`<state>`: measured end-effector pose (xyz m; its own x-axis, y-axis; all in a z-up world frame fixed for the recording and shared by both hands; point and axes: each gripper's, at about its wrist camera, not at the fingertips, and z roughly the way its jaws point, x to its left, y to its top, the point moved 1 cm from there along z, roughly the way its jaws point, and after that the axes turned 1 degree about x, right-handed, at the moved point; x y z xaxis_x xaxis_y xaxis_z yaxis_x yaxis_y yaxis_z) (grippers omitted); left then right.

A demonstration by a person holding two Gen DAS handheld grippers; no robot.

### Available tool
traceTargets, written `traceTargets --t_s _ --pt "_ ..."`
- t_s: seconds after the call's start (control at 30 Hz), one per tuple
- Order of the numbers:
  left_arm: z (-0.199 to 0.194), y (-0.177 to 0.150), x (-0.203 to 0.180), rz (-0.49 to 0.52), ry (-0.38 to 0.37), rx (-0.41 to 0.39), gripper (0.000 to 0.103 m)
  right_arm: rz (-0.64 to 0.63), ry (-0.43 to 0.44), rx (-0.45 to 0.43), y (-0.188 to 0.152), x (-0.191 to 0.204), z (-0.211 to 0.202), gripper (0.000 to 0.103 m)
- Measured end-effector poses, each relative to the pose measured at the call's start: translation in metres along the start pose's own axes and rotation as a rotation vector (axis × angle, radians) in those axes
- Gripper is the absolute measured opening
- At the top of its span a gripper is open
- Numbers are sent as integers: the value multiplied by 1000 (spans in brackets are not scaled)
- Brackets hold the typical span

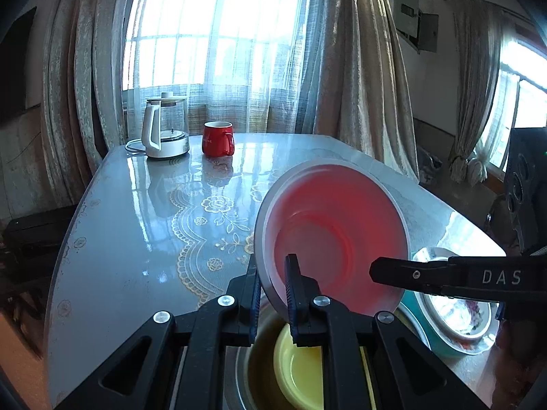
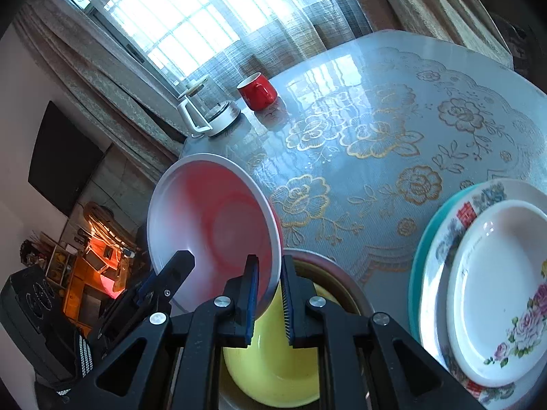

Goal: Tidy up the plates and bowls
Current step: 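Lift the red-and-white bowl and carry it over the steel bowl, then lower the red-and-white bowl into the yellow bowl and open both grippers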

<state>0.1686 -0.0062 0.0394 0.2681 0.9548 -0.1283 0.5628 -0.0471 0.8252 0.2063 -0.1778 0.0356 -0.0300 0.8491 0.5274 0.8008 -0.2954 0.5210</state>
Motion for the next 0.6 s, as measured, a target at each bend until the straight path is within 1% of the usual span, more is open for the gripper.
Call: traceTargets --t_s 0.43,0.6 --pt "-13 -14 -22 30 6 39 14 23 22 1 -24 -17 -22 13" --pt "-15 -21 -21 28 2 64 14 21 26 8 -30 -19 -24 13"
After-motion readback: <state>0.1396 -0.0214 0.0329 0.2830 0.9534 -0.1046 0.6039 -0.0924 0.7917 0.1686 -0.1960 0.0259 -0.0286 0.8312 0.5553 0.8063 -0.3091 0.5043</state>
